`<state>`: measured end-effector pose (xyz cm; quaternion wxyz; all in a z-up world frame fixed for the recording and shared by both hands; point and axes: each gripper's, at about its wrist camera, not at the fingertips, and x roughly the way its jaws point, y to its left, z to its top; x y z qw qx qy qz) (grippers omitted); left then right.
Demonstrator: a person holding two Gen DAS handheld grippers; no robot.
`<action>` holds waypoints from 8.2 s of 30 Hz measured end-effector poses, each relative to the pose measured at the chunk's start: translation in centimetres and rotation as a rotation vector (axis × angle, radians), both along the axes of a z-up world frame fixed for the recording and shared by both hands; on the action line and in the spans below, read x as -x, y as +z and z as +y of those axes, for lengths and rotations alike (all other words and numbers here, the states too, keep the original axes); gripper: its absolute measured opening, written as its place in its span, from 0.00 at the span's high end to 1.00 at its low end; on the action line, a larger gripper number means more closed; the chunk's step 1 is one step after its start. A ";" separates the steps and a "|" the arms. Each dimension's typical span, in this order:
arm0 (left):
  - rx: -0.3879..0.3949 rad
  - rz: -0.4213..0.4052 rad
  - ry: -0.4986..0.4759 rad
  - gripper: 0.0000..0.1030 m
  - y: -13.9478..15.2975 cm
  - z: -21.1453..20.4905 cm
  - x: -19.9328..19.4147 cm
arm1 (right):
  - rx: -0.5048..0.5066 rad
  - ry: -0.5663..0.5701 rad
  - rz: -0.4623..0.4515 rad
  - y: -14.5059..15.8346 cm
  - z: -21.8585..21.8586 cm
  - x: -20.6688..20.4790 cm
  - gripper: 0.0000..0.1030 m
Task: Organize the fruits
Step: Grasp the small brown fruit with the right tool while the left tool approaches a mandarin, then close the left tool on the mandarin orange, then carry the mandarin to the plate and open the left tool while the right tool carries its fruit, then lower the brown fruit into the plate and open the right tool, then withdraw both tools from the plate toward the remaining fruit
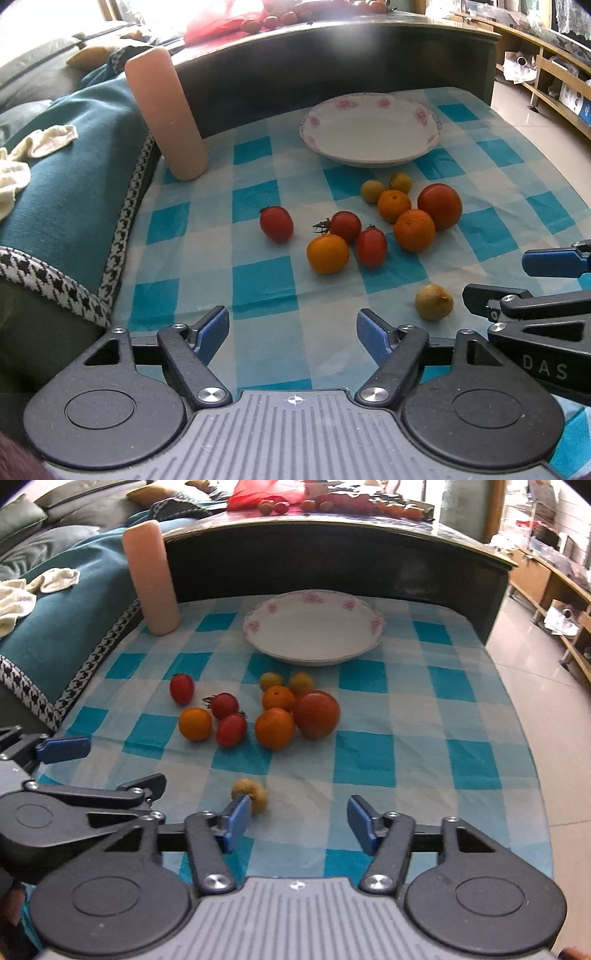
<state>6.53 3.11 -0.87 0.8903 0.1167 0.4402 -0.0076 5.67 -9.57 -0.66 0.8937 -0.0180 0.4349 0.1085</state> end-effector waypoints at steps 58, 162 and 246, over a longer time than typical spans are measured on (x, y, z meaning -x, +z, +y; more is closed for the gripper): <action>0.111 0.092 -0.242 0.56 -2.8 -0.1 -7.0 | -0.089 0.182 0.139 -2.5 -0.5 -4.3 0.61; 0.197 0.001 -0.125 0.48 0.4 -2.2 -15.8 | -0.220 -0.034 0.072 -0.3 -4.1 -19.1 0.60; 0.046 0.016 -0.111 0.27 -2.2 2.7 -10.1 | -0.137 0.056 0.158 -0.1 -3.4 -8.7 0.60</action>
